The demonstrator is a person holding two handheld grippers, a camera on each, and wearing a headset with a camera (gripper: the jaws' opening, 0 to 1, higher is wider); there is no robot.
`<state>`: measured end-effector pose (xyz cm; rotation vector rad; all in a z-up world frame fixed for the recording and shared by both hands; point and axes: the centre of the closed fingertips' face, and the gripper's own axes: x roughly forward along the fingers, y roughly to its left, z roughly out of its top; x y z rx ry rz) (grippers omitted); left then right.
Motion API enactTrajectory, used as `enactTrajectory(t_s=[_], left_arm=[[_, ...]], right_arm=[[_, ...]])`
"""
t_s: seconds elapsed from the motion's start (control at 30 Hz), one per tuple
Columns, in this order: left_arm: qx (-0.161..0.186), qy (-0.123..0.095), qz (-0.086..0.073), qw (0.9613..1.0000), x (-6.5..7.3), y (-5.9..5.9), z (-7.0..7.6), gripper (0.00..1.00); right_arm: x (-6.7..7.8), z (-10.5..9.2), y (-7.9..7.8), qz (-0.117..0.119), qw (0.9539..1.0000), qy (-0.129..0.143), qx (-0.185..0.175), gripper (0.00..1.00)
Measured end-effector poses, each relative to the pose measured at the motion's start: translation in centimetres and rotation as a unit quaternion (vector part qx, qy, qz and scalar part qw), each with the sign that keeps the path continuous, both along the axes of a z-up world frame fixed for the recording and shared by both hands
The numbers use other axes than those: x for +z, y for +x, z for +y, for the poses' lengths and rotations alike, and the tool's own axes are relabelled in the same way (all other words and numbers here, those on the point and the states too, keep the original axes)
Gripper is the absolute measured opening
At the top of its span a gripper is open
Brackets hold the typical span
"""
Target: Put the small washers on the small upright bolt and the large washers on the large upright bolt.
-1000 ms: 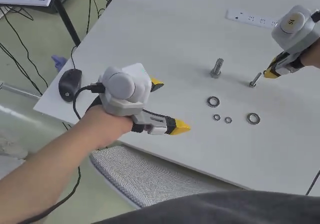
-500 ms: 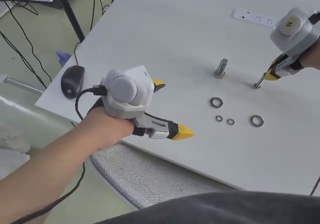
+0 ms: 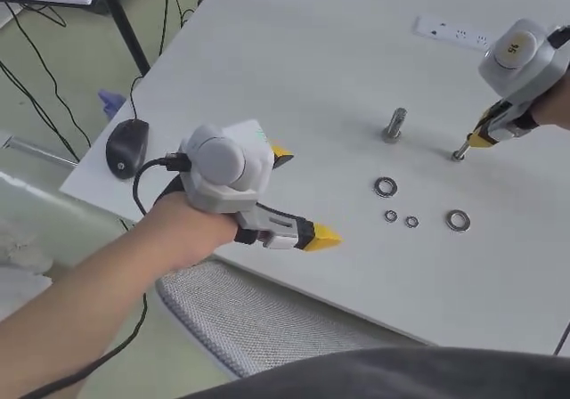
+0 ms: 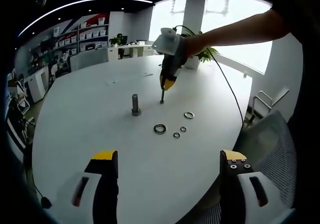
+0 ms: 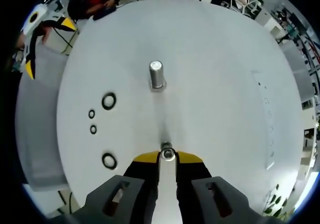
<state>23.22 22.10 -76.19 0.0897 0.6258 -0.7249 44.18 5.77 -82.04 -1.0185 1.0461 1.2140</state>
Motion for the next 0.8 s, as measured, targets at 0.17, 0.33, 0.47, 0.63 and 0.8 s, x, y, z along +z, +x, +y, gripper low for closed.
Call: enactTrajectory(t_s=[0.17,0.33,0.47,0.63,0.8], left_arm=[[-0.003,0.001,0.005,1.0,-0.3,-0.2,0.2,0.82],[-0.002,-0.003,0.007,1.0,-0.3,-0.2,0.2,0.81],[-0.004,-0.001,0.011,0.9999,-0.5,-0.1,0.4,0.81],[-0.003,-0.004,0.009,1.0,-0.2,0.0,0.5,0.81],[-0.001,-0.003,0.008,1.0,0.0,0.1,0.8,0.8]], right_arm=[[-0.5,-0.2,0.3,0.002,1.0,-0.005,0.0,0.12],[-1.0,-0.1,0.0,0.001,0.9999,-0.012,0.004,0.12],[-1.6,0.0,-0.3,-0.001,0.9998,-0.018,0.011,0.12],[-2.8,0.2,-0.1,0.001,0.9995,-0.027,0.017,0.12],[-3.7,0.1,-0.1,0.006,0.9993,-0.034,0.017,0.12]])
